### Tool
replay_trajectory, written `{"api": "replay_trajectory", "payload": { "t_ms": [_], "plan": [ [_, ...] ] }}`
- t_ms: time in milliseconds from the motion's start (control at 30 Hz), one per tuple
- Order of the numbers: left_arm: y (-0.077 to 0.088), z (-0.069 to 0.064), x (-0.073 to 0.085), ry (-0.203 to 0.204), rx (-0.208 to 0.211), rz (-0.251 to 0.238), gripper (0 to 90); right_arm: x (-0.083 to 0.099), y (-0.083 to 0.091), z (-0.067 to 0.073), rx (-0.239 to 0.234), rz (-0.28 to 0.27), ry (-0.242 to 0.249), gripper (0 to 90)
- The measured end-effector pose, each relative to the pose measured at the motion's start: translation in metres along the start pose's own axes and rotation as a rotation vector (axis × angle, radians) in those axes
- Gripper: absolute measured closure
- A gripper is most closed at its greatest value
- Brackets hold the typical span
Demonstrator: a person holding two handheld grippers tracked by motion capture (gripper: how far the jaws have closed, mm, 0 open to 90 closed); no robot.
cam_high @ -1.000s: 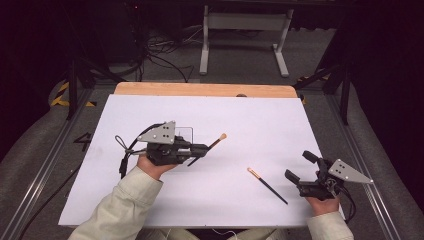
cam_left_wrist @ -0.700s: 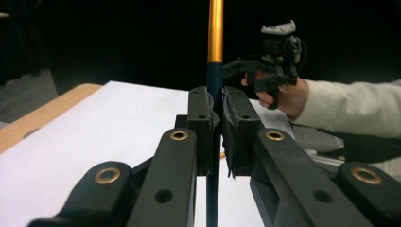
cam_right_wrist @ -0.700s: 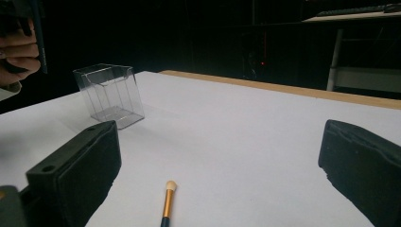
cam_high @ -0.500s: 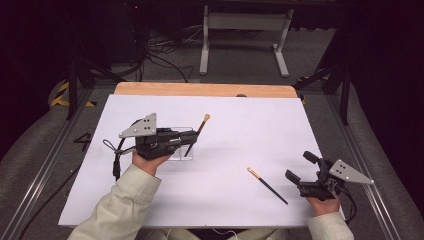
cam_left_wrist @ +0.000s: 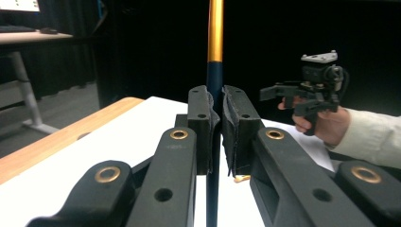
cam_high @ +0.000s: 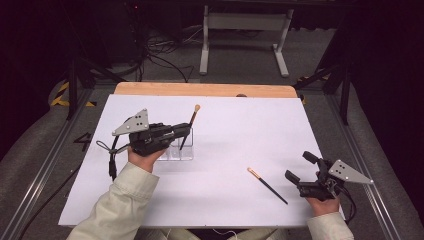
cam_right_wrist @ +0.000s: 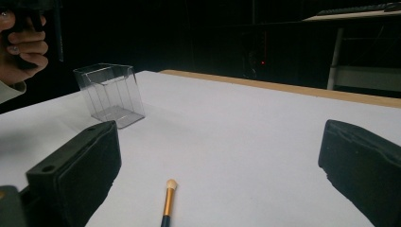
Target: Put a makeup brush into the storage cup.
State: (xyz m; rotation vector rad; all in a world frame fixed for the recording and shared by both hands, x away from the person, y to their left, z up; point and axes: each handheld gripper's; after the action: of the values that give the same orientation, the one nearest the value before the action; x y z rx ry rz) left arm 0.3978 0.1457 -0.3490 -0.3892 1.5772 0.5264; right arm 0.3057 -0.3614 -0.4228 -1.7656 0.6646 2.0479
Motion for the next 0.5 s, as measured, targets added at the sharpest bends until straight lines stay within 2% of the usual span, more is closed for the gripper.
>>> {"api": "replay_trajectory", "payload": {
  "t_ms": [500],
  "plan": [
    [0.007,0.018,0.005,0.023,-0.077,-0.032,82.3,0.000,0.000,0.000,0.001,0.005,-0.001,0.7]
  ]
}}
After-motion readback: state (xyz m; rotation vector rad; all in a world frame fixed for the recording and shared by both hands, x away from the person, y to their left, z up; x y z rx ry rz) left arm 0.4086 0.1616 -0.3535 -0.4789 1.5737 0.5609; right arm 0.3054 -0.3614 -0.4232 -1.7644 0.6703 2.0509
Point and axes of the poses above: each handheld gripper's, and its own axes: y roughly backward along the jaws, x roughly out of its underside, z roughly to its left, and after that the axes turned 15 degrees about -x, right-handed
